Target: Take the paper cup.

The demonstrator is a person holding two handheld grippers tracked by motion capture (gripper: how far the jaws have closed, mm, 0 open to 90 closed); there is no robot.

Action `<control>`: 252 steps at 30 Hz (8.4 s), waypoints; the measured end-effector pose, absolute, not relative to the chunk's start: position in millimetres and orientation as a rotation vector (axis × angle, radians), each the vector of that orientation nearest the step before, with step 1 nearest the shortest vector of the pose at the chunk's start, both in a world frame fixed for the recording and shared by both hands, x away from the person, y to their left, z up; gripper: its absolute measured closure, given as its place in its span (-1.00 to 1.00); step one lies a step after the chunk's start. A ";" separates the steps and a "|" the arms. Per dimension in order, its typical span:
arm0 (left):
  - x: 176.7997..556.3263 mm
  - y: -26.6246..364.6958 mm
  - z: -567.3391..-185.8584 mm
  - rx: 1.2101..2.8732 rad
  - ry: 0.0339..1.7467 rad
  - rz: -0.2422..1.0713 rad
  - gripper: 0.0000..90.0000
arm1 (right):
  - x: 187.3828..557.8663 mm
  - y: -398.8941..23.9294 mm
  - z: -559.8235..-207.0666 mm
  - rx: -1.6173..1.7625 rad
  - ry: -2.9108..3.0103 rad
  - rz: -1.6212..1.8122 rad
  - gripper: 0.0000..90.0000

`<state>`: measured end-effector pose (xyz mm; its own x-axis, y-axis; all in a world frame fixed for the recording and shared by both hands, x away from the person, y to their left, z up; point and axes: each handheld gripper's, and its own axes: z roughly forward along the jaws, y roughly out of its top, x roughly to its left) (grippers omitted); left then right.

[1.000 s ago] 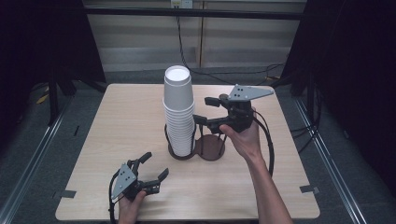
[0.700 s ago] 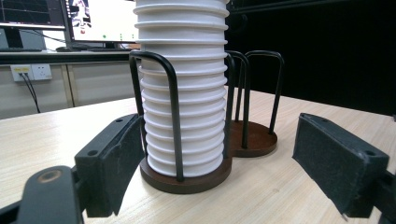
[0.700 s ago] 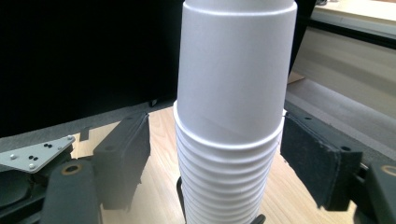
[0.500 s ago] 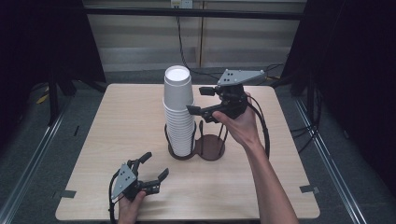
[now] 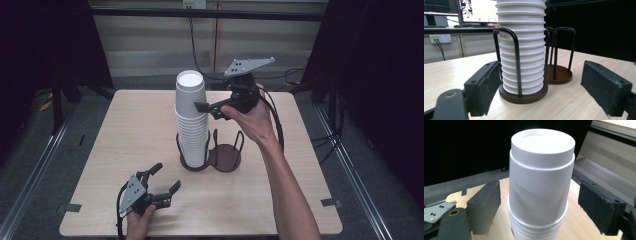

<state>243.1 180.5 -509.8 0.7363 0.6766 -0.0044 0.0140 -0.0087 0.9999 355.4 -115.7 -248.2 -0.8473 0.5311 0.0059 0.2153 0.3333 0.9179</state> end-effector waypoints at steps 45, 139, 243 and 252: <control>242.8 180.9 -509.9 1.510 0.585 0.572 -0.65 | 385.3 -76.1 -242.8 0.673 2.385 1.457 -0.58; 242.7 180.8 -509.9 1.509 0.586 0.571 -0.65 | 363.7 -112.8 -203.4 0.606 2.017 1.899 -0.54; 247.4 156.8 -451.8 1.614 0.382 0.341 -0.63 | 272.5 -146.8 -377.7 0.690 2.248 1.849 -0.52; 248.4 148.9 -452.0 1.614 0.306 0.272 -0.65 | 265.5 -142.8 -395.3 0.691 2.278 1.866 -0.52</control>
<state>248.4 148.9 -452.0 0.9338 0.3576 -0.0097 0.0324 -0.0575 0.9978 265.5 -142.8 -395.3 -0.8891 0.4147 0.1935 0.2714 0.1374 0.9526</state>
